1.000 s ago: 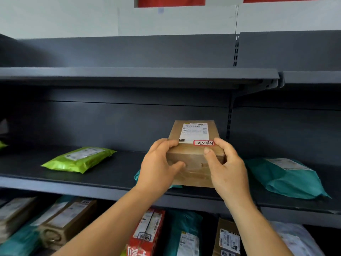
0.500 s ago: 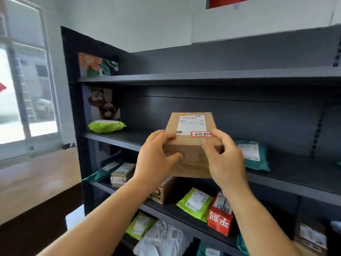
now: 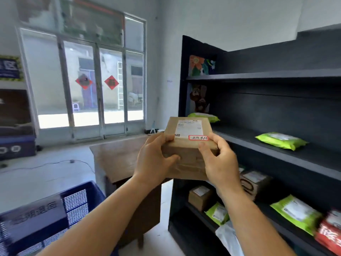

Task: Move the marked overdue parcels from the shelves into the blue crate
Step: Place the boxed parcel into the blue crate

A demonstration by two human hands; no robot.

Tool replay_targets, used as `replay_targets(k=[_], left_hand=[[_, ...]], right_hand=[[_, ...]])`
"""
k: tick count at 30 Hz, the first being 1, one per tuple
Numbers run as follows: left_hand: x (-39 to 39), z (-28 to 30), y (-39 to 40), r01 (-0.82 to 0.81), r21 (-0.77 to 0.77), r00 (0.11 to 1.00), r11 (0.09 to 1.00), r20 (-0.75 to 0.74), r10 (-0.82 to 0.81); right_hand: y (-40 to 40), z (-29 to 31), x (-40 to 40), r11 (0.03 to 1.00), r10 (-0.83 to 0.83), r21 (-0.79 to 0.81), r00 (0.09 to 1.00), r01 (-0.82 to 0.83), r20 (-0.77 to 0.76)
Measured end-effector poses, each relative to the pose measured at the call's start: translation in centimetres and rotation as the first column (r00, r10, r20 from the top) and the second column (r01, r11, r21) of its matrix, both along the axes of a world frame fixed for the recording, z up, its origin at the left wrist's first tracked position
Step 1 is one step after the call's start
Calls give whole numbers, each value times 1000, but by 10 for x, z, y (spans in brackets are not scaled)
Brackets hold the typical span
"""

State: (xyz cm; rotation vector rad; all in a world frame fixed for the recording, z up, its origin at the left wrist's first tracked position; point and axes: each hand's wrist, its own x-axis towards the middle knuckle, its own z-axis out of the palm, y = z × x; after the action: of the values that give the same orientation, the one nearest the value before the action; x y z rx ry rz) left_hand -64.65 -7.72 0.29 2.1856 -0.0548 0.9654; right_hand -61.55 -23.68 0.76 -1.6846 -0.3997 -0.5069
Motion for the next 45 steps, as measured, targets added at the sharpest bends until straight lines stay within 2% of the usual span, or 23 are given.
replay_targets(k=[7, 12, 19, 24, 32, 37, 45], left_hand=[[-52, -22, 117, -225, -37, 973, 974, -53, 223], [-73, -43, 194, -371, -48, 926, 927, -99, 365], [-68, -83, 311, -527, -51, 840, 848, -186, 510], [-50, -112, 395, -616, -98, 769, 782, -294, 568], [-35, -165, 499, -700, -192, 681, 688, -468, 563], [-30, -208, 564, -730, -247, 642, 637, -568, 515], [-14, -285, 671, -709, -236, 560, 665, -762, 326]], right_hand=[[131, -20, -13, 972, 233, -9, 970, -234, -71], [222, -41, -13, 922, 381, -21, 915, -387, -133], [358, -84, 15, 831, 534, -22, 809, -555, -247], [455, -114, 43, 779, 585, -19, 738, -626, -335], [573, -177, 66, 716, 613, 33, 605, -698, -508], [636, -216, 72, 662, 589, 13, 509, -749, -628], [733, -276, 83, 685, 410, -106, 501, -721, -762]])
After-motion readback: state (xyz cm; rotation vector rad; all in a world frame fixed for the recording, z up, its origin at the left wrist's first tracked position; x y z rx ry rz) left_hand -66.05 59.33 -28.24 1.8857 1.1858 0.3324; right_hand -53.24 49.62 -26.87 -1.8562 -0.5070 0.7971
